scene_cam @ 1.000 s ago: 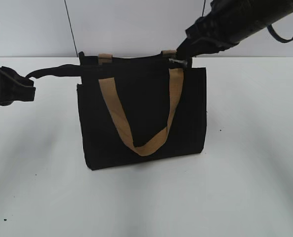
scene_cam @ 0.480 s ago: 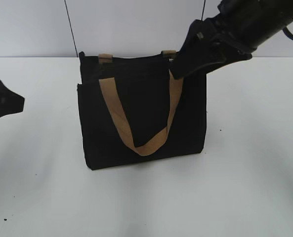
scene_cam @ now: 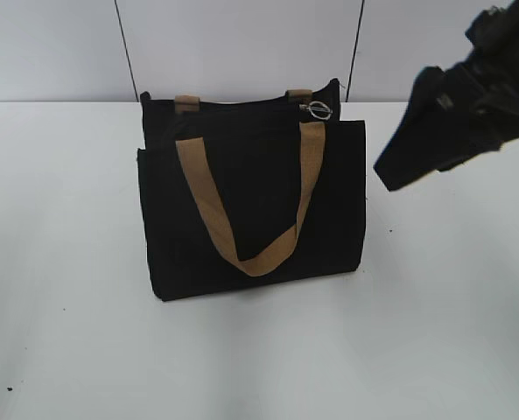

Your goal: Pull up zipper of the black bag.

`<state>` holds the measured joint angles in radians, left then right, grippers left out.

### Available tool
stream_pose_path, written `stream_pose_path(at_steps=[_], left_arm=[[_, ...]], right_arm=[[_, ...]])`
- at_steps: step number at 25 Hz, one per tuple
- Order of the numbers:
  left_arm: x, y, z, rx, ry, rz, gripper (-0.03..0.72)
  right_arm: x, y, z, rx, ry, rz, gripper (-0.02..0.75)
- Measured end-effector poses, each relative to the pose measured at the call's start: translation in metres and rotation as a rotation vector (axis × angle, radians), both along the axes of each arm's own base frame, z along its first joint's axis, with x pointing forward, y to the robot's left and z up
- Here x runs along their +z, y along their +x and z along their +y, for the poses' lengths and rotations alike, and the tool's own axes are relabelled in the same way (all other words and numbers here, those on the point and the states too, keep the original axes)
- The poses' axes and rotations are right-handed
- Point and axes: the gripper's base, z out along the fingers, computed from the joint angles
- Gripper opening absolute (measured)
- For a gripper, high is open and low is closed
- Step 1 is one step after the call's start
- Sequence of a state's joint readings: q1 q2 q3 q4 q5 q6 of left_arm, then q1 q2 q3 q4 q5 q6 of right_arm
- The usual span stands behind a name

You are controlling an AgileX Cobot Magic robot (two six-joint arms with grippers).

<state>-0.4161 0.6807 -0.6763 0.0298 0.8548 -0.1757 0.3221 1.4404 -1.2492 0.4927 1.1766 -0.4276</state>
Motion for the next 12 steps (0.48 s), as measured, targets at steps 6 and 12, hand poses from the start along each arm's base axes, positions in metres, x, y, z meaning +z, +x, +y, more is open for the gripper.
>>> stream_pose_path(at_steps=[6,12], left_arm=[[0.005,-0.048,0.024,0.015,0.029,-0.004,0.545],[0.003,-0.079,0.039,0.017,0.028,-0.023,0.543]], right_arm=[[-0.012,-0.050,-0.020,-0.038,-0.042,0.020,0.596],[-0.026,-0.110,-0.047,-0.167,-0.059,-0.032,0.596]])
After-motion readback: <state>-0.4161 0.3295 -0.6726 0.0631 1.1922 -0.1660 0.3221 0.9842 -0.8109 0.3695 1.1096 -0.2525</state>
